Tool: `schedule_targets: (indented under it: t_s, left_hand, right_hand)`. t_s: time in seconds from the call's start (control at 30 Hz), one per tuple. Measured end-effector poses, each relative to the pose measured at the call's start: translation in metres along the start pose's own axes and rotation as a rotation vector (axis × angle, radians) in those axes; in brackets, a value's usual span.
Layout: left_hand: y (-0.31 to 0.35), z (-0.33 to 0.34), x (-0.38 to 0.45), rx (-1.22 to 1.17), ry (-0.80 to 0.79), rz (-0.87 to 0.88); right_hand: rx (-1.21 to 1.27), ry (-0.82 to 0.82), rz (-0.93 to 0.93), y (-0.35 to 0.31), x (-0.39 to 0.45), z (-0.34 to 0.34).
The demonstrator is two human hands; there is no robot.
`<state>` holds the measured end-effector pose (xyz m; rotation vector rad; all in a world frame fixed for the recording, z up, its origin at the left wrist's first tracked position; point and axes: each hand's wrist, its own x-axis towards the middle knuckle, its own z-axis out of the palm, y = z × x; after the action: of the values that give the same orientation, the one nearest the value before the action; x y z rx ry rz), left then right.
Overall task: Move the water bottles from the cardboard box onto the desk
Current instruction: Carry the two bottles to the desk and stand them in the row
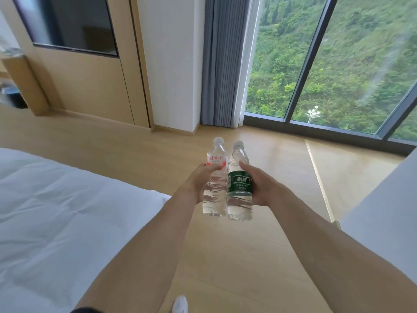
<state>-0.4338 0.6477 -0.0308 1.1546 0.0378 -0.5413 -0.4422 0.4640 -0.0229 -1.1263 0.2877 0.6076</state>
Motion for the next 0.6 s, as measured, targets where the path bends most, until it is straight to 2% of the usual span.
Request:
schedule_targets:
  t_s: [0.1,0.37,0.6]
  left_hand:
    - [0.02,-0.027,0.043,-0.076,-0.107,-0.051]
    - [0.099,-0.1,0.167,-0.018,-0.071,0.009]
    - [0.152,-0.136,0.263,-0.01,-0.012,0.017]
  right_hand:
    - [0.015,0.009,0.012,-0.026,0.055,0.001]
    - [-0.007,0.049,0.04,-0.108,0.194,0.017]
    - [-0.019,0.079,0.009,-0.173,0.282,0.024]
